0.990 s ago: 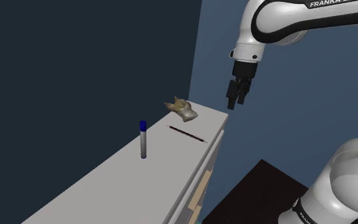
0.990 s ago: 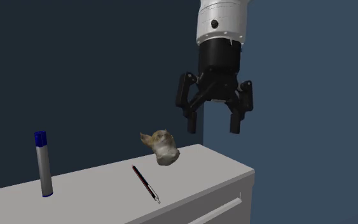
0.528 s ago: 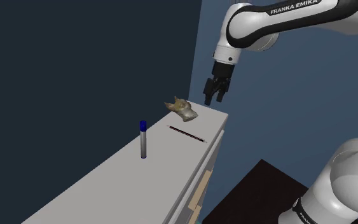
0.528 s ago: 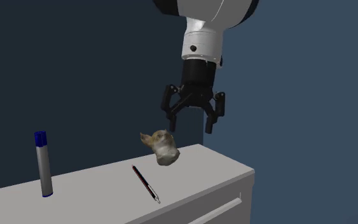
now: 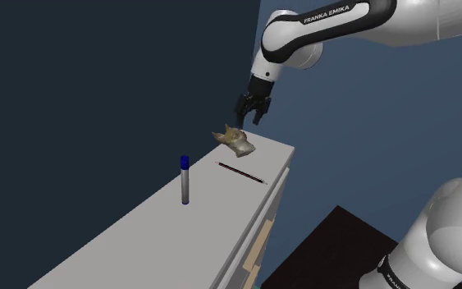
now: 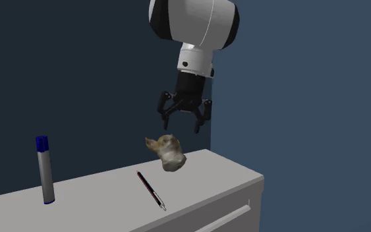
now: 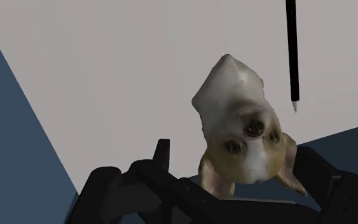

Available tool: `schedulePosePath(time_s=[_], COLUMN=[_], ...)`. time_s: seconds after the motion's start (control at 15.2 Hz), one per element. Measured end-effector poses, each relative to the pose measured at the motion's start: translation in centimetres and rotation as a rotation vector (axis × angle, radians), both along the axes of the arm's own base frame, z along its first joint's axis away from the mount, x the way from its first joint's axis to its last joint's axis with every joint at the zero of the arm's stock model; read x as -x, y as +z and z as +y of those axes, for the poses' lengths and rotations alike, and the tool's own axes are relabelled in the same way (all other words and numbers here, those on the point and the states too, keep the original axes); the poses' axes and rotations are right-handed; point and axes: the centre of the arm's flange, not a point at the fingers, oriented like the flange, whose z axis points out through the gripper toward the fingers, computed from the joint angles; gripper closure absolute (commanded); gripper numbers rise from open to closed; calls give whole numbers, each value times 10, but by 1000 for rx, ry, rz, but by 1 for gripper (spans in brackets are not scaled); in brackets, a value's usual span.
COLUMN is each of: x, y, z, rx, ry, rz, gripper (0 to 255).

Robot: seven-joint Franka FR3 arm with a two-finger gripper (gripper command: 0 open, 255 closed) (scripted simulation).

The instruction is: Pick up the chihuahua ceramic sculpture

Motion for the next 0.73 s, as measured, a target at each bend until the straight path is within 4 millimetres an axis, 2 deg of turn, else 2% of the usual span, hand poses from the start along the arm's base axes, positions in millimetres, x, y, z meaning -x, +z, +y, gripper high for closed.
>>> schedulePosePath(time_s=[0.2, 0.33, 0.73], x=[-36, -50, -58], y=[-1, -1, -29], z=[6, 7, 5], rx=[-21, -31, -36], ry=[-17, -26, -30], rz=[-33, -50, -57], gripper=[0, 0, 0])
